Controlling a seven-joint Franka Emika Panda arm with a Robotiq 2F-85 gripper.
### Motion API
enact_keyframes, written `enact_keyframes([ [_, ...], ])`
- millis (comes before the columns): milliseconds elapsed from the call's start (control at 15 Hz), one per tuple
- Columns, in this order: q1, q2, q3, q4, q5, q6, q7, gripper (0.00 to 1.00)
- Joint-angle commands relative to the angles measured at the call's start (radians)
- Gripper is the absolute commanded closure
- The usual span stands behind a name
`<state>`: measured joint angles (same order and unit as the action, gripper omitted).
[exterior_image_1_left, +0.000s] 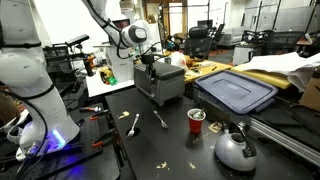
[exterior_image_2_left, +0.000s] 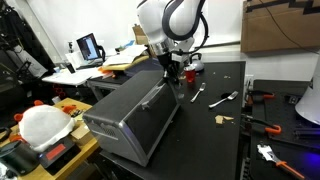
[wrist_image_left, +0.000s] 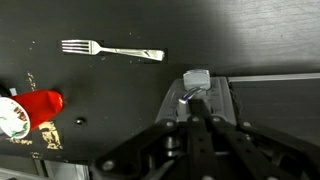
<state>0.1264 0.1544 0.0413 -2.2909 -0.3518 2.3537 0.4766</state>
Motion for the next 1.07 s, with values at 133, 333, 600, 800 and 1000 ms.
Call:
enact_keyframes([
  [133, 0.022, 0.025, -0.028, -0.020, -0.135, -0.030, 0.123, 1.00],
  [333, 0.033, 0.030, -0.026, -0.020, -0.185, -0.040, 0.169, 1.00],
  [600, 0.041, 0.038, -0.028, -0.018, -0.234, -0.055, 0.215, 1.00],
  [800, 0.047, 0.045, -0.033, -0.020, -0.317, -0.090, 0.275, 1.00],
  [1000, 0.042, 0.054, -0.028, -0.027, -0.347, -0.109, 0.299, 1.00],
])
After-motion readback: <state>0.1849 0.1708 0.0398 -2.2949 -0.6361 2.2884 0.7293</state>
